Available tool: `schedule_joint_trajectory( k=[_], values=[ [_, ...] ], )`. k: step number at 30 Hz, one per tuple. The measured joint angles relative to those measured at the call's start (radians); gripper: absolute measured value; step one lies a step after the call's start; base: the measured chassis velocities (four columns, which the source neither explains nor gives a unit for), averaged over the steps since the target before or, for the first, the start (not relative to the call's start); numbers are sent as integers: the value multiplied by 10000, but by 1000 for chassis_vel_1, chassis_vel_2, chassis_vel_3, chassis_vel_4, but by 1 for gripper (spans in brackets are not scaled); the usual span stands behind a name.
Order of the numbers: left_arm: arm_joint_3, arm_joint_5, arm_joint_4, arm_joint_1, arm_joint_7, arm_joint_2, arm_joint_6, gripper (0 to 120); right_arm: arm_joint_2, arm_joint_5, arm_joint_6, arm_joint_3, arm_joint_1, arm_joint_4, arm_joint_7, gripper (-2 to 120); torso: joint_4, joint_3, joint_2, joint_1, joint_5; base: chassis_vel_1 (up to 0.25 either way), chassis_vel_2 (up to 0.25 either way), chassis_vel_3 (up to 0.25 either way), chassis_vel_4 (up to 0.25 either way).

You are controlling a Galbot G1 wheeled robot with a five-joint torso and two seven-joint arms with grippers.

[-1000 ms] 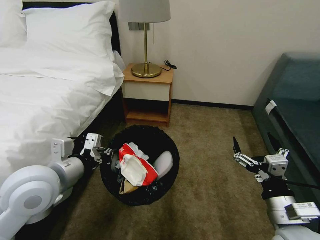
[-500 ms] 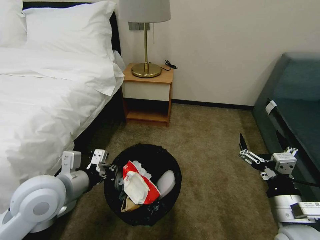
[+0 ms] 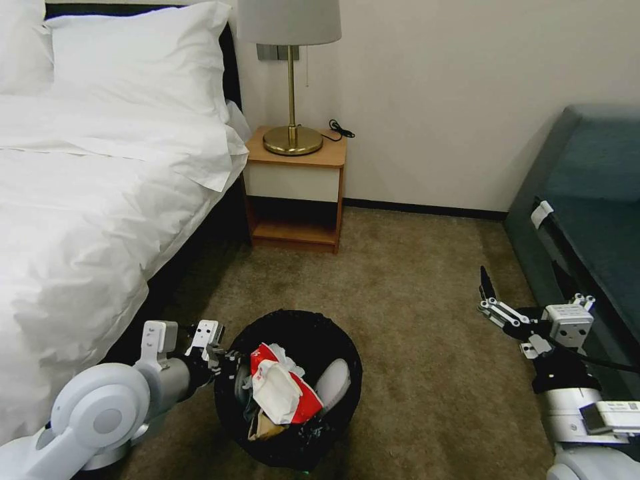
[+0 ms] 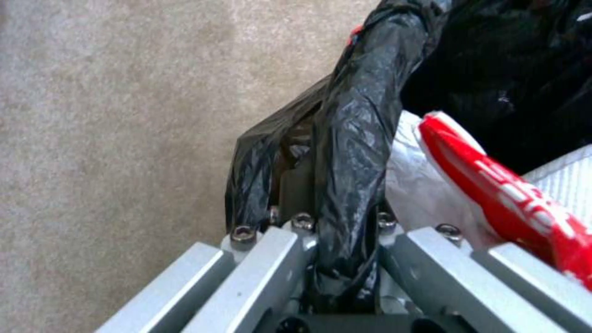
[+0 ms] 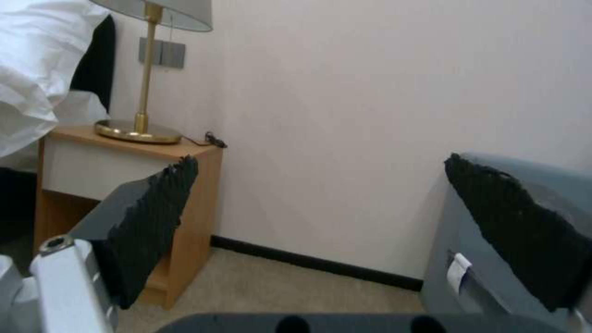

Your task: Pick up the trash bin, then pick up the garbage on the floor and place it into the trash bin.

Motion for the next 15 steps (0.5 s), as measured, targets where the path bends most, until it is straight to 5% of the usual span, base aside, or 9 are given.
schedule_joint_trajectory(
  k=[15],
  values=[
    [355, 292, 883, -97, 272, -380, 0, 1, -24, 27, 4, -37, -5, 9, 6, 100, 1, 0, 0, 0, -1, 0, 0, 0, 0]
  ],
)
